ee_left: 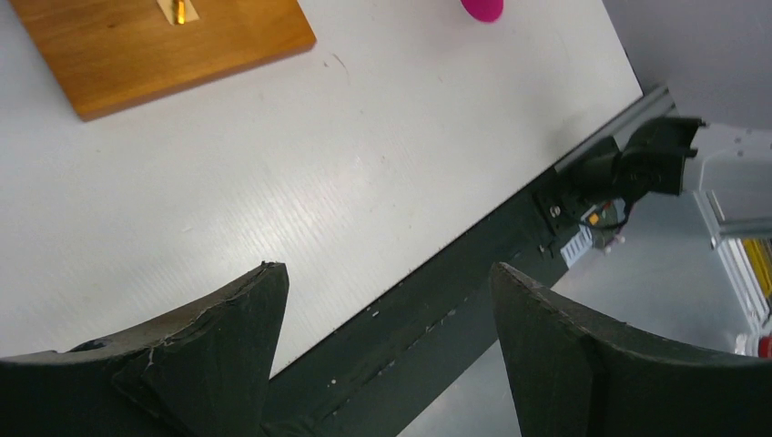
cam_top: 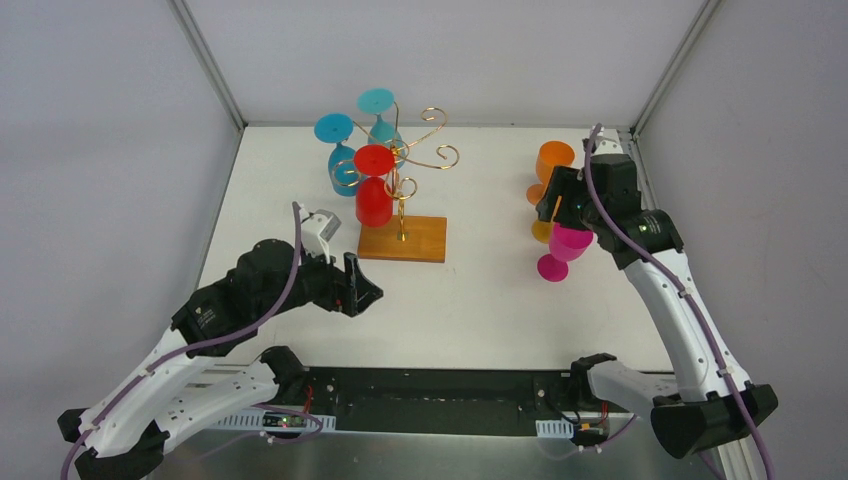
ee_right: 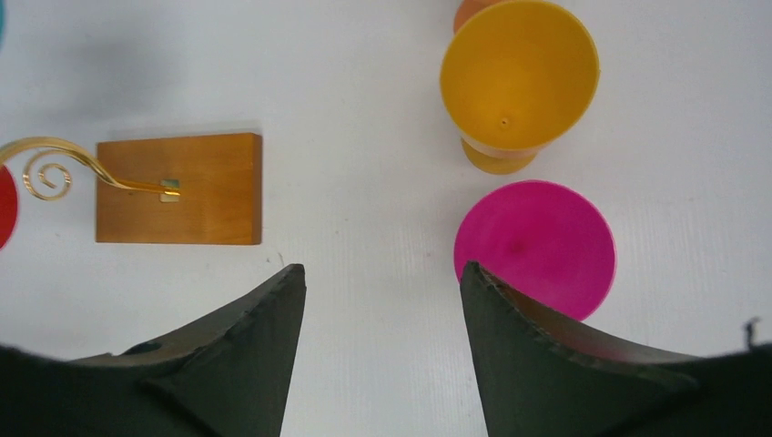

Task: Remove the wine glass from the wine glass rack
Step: Place the wine glass at the center of the board, then pick up the wine glass from the wine rack.

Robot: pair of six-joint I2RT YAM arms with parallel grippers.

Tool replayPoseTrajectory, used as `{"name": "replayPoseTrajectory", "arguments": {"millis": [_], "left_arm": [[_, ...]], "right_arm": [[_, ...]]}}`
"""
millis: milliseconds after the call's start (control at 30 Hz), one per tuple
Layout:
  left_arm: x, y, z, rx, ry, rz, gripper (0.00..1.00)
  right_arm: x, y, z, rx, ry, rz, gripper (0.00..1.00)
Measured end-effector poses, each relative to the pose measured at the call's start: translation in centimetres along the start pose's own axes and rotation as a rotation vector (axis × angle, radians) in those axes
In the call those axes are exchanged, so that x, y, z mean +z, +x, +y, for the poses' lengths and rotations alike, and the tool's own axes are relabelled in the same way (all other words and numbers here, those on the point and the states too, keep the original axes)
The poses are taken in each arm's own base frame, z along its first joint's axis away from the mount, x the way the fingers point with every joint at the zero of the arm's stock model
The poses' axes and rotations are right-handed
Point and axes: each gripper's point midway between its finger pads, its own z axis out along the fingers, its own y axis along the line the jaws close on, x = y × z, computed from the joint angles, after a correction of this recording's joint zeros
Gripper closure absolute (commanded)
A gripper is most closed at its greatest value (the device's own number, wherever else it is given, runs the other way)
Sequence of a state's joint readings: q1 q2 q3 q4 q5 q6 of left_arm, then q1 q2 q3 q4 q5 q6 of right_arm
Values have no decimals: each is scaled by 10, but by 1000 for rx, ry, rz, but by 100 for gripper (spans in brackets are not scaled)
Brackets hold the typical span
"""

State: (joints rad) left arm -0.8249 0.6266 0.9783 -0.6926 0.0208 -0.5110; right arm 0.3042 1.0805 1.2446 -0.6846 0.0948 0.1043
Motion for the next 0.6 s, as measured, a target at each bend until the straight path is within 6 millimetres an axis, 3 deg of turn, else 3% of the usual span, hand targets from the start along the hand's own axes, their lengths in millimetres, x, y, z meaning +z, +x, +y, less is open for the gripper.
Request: {"name": "replayPoseTrajectory", "arguments": {"millis": [267,600], "left_arm": [[-6,-44,1,-53,-81,-136,17],[-46,-105,-1,-61,-130,-353,15]], "right_arm": [[-5,-3,24,91,-137,-59,24],[-35,-10,91,145,-518,-20,25]]}}
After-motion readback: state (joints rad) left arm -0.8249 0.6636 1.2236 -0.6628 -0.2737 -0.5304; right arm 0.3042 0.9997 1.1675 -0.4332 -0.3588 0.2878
